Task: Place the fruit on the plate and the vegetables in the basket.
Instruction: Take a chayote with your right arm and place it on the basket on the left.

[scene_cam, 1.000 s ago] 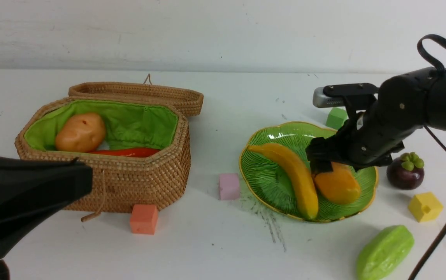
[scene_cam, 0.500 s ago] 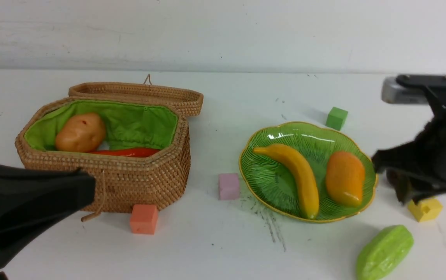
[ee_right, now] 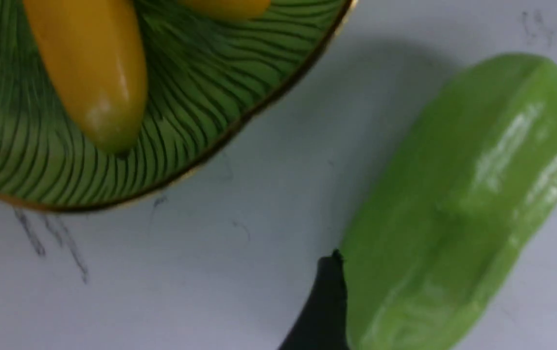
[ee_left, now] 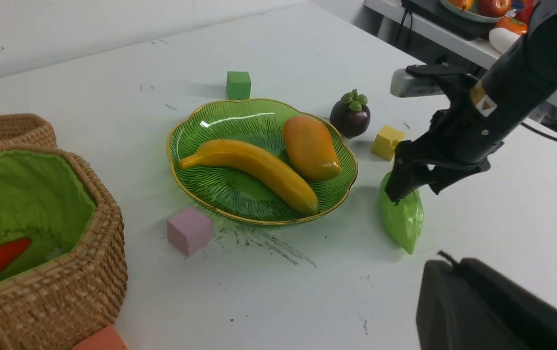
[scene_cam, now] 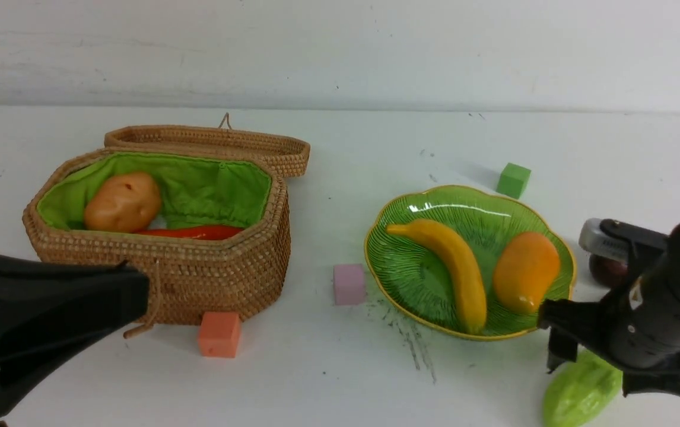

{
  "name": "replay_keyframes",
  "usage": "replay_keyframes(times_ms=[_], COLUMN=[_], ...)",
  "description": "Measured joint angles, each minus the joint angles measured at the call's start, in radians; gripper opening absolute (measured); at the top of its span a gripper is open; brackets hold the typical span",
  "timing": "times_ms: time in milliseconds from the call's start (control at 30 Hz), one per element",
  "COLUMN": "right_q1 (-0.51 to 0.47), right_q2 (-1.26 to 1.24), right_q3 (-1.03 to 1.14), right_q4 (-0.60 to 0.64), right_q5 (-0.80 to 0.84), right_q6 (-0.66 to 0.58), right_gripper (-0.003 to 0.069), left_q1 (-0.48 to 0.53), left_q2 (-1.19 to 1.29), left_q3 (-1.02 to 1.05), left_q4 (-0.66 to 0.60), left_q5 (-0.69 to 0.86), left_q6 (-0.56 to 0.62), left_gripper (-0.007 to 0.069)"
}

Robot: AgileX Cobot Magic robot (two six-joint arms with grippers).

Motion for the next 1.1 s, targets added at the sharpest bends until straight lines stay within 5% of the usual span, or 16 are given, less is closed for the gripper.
replay_keyframes(times_ms=[167,400,833,1100], right_q1=[0.000,0.000,0.000,0.000], right_q2=[0.113,0.157,0.157,0.058], right_q3=[0.000,-0.001,-0.005,-0.036], right_q4=[-0.003,0.002,0.023,0.057], right_q5=[-0.054,-0.051,-0.019,0.229], right_q6=[0.018,0.013,-0.134,-0.203], right_gripper=[0.0652,0.0450,0.0448,0.0448], left_q1=[0.000,0.000,0.000,0.000], left_q2=[0.000,0.000,0.000,0.000], left_q3=[0.000,0.000,0.000,0.000], left_q4=[-0.003,-0.003,-0.003,-0.003], left_q5=[0.015,0.064,0.087,0.087], left_q6=[0.000,0.069,0.101,0.101], left_gripper=[-0.0007,-0.0003,0.0004,0.0004])
